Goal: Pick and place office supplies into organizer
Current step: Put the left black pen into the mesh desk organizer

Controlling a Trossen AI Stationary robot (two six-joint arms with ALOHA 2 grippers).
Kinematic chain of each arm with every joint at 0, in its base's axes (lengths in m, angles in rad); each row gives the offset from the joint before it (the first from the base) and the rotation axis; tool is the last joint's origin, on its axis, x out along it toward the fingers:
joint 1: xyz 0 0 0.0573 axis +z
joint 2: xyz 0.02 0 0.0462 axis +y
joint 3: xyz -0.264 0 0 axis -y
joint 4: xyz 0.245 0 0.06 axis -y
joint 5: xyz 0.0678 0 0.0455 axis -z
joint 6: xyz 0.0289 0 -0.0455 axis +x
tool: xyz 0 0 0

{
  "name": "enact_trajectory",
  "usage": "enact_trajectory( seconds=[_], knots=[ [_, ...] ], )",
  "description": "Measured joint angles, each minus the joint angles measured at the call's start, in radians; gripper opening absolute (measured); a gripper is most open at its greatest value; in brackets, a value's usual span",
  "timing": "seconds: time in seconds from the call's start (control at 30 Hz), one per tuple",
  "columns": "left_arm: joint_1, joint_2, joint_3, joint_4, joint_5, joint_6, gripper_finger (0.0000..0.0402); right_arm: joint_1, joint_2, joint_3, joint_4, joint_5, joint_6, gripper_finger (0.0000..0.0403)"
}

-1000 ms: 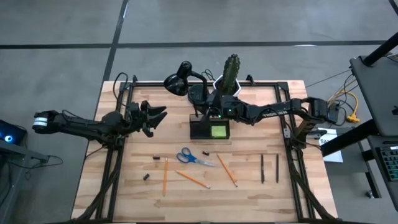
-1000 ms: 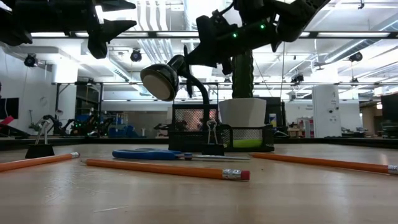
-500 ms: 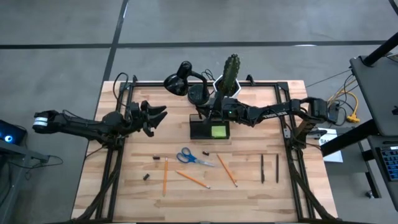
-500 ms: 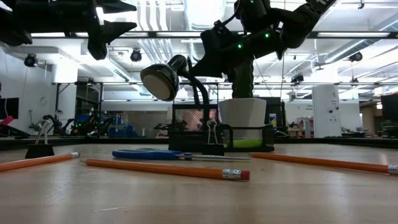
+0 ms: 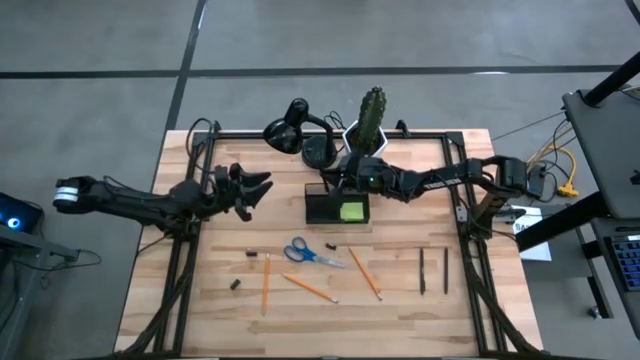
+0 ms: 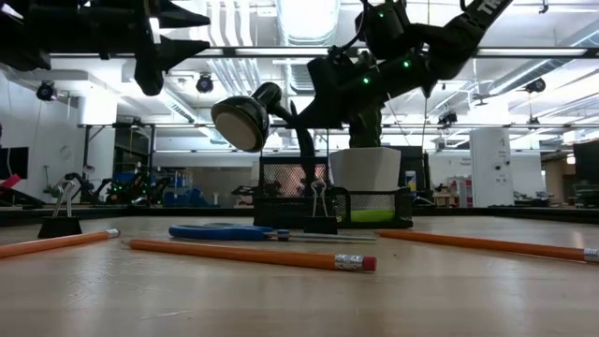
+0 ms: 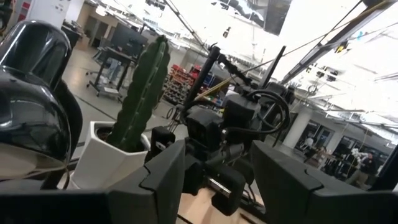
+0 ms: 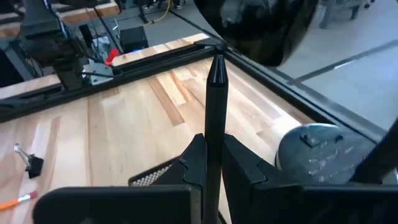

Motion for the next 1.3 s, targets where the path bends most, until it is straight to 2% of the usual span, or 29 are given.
enact_trajectory(
  seconds=[0.27,1.3],
  knots=[
    [0.000,0.019,0.000,0.001,-0.001,-0.001,0.0168,0.000,0.000,-0.052,0.040,0.000,0.017,0.0020],
    [0.000,0.017,0.001,0.002,-0.031,0.000,0.0168,0.000,0.015,-0.091,0.039,-0.005,0.144,0.0020]
  ],
)
